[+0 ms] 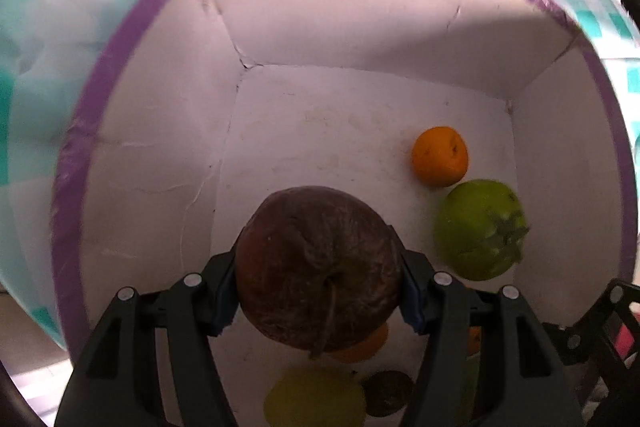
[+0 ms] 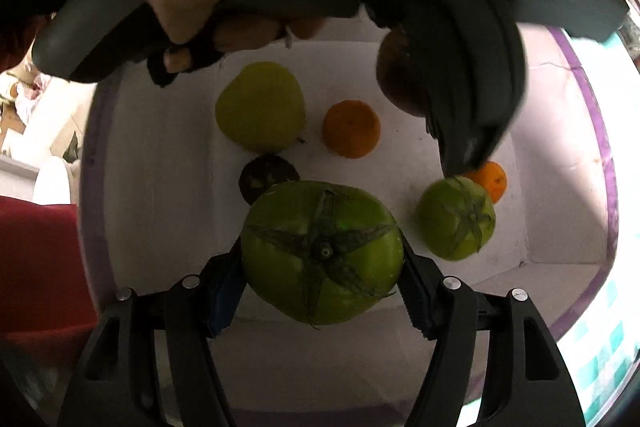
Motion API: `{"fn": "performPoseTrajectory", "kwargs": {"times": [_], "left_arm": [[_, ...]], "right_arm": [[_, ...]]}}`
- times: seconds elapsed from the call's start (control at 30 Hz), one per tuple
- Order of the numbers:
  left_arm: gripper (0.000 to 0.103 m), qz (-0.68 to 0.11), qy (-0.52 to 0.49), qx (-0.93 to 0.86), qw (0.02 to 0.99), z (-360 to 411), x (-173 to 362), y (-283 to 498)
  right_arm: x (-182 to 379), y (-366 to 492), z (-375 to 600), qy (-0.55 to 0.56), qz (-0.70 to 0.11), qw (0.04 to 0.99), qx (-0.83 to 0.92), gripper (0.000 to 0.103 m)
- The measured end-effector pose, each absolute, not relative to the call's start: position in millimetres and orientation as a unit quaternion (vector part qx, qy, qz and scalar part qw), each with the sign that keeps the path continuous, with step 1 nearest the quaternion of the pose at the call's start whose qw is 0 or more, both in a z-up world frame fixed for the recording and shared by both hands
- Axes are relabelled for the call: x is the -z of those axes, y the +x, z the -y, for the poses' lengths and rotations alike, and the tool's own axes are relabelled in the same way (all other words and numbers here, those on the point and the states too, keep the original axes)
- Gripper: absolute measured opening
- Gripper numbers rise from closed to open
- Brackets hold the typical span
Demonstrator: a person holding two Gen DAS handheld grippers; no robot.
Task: Organize fruits
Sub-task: 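Open both tools to drop the two apples into the box and withdraw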
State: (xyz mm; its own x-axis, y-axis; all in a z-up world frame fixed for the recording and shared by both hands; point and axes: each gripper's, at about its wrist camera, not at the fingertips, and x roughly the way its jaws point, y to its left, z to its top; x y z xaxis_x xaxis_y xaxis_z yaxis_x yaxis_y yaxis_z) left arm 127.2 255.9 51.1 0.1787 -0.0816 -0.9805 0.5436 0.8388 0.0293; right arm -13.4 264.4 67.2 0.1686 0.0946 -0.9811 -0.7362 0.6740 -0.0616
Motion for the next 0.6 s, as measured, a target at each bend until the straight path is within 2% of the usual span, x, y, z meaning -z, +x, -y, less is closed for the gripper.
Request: {"fn": "performPoseTrajectory", "kwargs": {"times": [0.27,0.33,0.37,0.4,0.6], "left_arm": [[0.065,-0.622,0.205,0.195,0.730,-255.2,-37.4,128.4],[0.065,-0.616,0.209,0.184,0.737,-255.8,-39.2,129.3],[0.069,-0.611,0.210,0.178,0.742,-253.1,-42.1,123.6],[0.078,-0.599,0.210,0.171,0.753,-253.7,-47.5,123.0],[0.086,-0.527,0.209,0.115,0.816,-252.5,-92.5,111.4]], "right_arm": [[-58.8,-5.9,-271.3,-0.260,-0.595,0.703,-0.289,0.067],[-61.9,-5.6,-270.7,-0.258,-0.590,0.708,-0.289,0.070],[-66.8,-5.2,-267.1,-0.257,-0.581,0.715,-0.292,0.074],[-73.1,-8.2,-262.5,-0.250,-0.569,0.726,-0.294,0.078],[-119.1,-8.7,-224.1,-0.179,-0.497,0.792,-0.307,0.081]]}}
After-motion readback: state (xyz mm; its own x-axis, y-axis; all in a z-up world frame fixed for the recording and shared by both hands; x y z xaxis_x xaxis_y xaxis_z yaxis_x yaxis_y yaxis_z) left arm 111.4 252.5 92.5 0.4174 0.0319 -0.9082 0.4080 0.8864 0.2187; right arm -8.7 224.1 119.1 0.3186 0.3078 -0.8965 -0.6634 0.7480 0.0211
